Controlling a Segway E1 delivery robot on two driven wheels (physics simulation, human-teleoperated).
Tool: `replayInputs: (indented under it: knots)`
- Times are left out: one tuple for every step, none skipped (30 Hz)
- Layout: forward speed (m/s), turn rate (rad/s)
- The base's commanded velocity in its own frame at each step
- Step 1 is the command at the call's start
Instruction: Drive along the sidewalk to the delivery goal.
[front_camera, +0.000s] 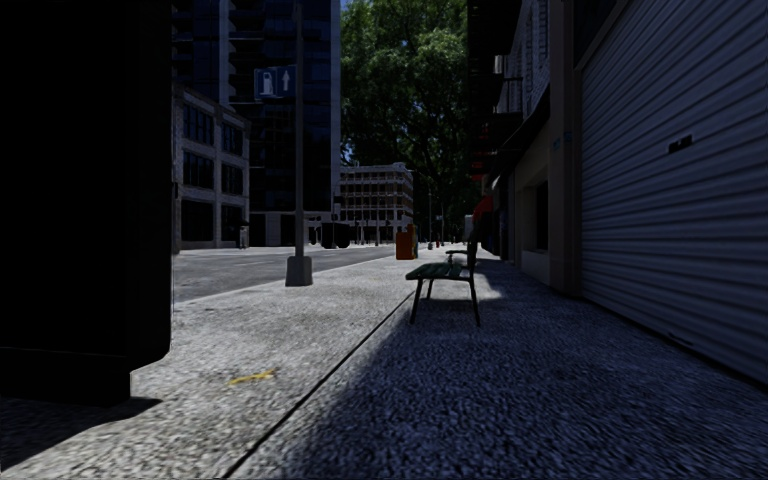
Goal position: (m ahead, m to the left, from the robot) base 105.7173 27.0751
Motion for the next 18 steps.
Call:
replayInputs:
  knots:
    - [1.61,0.0]
    - [1.61,0.0]
    - [1.61,0.0]
    - [1.61,0.0]
    - [1.61,0.0]
    - [1.61,0.0]
    - [1.61,0.08]
    - [1.61,0.19]
    - [1.61,0.19]
    - [1.61,0.25]
    - [1.61,0.27]
    - [1.6,0.27]
    - [1.6,0.27]
    - [1.6,0.27]
    - [1.6,0.27]
    - [1.6,0.27]
    - [1.6,0.27]
    - [1.6,0.27]
